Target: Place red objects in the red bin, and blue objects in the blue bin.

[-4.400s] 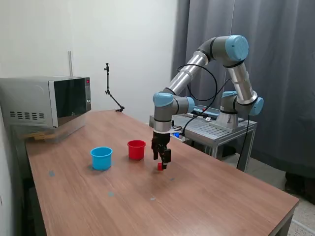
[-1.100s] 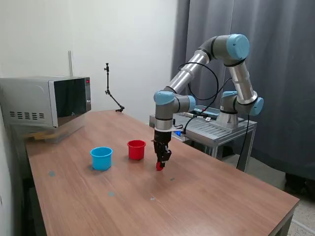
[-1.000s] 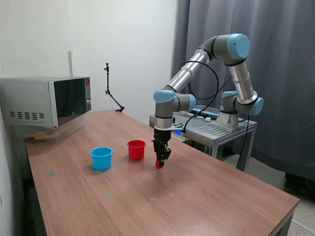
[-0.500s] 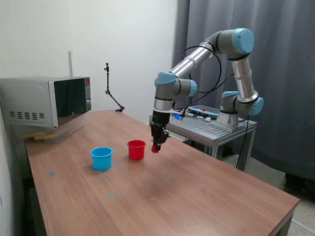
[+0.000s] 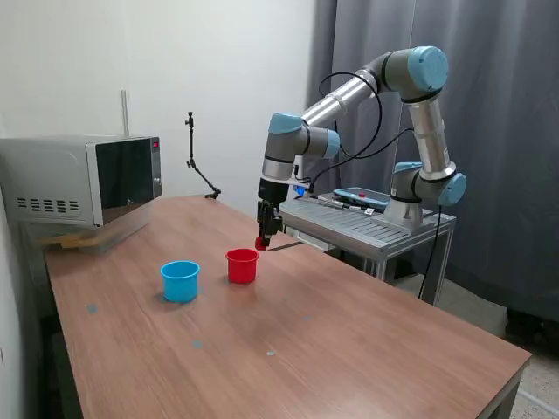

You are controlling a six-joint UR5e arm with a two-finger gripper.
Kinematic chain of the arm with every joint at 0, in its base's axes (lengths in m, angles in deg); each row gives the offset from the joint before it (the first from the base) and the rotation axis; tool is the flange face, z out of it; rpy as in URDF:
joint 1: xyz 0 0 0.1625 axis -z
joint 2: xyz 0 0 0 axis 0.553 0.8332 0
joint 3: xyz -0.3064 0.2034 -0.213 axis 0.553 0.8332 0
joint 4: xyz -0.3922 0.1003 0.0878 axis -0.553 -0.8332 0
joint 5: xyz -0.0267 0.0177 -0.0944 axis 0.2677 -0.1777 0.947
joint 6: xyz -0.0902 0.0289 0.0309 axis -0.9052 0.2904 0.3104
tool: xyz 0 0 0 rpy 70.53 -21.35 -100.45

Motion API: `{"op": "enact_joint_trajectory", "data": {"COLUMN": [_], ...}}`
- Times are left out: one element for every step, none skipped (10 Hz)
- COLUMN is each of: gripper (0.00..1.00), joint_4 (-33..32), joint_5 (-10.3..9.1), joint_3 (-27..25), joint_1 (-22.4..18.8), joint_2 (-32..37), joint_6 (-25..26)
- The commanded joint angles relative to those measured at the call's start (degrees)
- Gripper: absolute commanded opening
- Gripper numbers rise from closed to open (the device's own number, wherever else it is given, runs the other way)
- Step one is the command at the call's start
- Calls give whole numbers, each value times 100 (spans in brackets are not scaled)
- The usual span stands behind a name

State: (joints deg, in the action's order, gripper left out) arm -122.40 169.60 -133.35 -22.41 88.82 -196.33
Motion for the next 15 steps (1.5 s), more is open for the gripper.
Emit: {"op": "enact_joint_trajectory", "data": {"gripper": [0, 0, 0, 0, 0, 0, 0, 0, 0, 0, 0, 0, 0, 0, 100], "joint_4": [68, 95, 113, 130, 148, 148, 157, 157, 157, 157, 148, 148, 148, 148, 148], "joint_5": [68, 68, 77, 77, 77, 77, 68, 77, 68, 68, 68, 68, 77, 111, 138], "joint_3": [17, 43, 44, 26, 0, -9, -9, -1, 17, 35, 52, 61, 61, 61, 61], "joint_1": [236, 254, 263, 307, 386, 386, 395, 395, 404, 404, 413, 447, 448, 483, 518], "joint_2": [14, 5, 5, 5, 5, -3, -47, -65, -74, -117, -179, -205, -206, -223, -223], "joint_6": [-40, -48, -48, -48, -48, -48, -48, -57, -57, -57, -109, -119, -136, -136, -136]}}
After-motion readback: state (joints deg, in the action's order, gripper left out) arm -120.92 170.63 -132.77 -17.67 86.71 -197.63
